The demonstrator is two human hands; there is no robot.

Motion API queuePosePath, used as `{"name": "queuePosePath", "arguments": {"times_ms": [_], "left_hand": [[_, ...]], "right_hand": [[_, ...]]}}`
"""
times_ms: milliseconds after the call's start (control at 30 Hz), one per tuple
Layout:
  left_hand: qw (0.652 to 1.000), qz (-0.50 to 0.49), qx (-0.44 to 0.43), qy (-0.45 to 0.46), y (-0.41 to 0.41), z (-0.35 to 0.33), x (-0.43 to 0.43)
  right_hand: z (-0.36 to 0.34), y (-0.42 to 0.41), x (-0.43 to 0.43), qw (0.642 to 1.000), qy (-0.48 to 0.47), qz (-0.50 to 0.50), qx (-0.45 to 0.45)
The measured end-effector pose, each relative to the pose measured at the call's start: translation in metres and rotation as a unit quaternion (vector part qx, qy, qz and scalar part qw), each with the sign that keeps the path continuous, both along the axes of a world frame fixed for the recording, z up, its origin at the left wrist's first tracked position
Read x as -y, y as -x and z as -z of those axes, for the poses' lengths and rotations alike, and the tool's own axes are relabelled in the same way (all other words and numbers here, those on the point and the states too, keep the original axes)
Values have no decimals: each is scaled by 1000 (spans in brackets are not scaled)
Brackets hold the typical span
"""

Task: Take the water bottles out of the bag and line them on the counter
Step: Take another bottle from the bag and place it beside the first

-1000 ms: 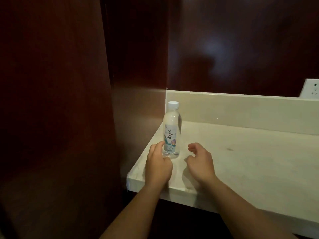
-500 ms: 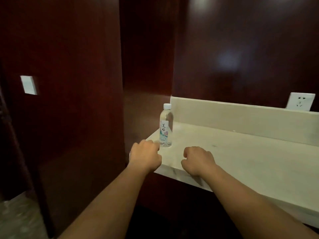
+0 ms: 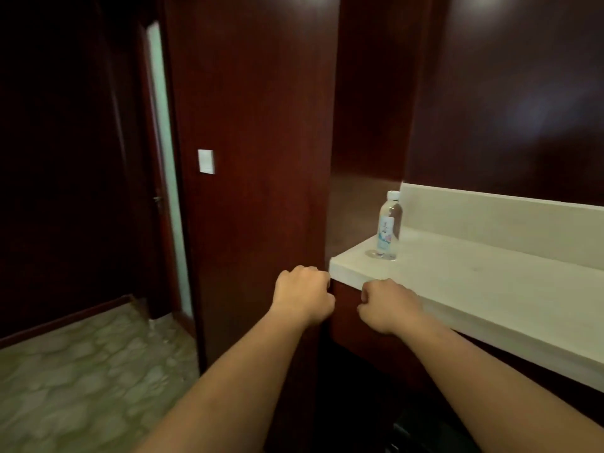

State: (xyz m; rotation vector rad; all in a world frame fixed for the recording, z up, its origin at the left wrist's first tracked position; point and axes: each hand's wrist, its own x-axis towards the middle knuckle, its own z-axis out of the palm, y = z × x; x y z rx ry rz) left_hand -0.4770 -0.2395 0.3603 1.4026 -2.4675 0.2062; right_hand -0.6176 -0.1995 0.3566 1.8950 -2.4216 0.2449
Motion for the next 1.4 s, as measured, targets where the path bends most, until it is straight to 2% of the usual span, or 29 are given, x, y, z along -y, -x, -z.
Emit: {"name": "queuePosePath", "arguments": {"times_ms": [200,433,733,933,1133,1200,1300,1400], "left_hand": [[998,-59,16,8,-102,14,-35],[983,-176,49,-4,-251,38,-99],[951,-286,72,-96,-384,97,-192],[924,-346,46,-157,-421,147,-233],[901,-371,29,-222,-415,208,-260],[895,-380,8,-236,-411,229,-266],[875,-392,-33,-281,-407,262,-276],[863,-392,-50,-316,-412,296,-283]], "right_hand": [[10,-92,-6,996,-29,-78,10],[39,-248,-36,978,-45,-200,43],[96,-395,-102,946,-84,-310,29],[134,-429,-122,924,-148,-352,7],[187,-438,-130,902,-193,-387,17],[211,-437,-135,897,-211,-386,47],[254,-438,-149,879,-280,-362,138],[292,-443,-163,863,-319,-355,165]]}}
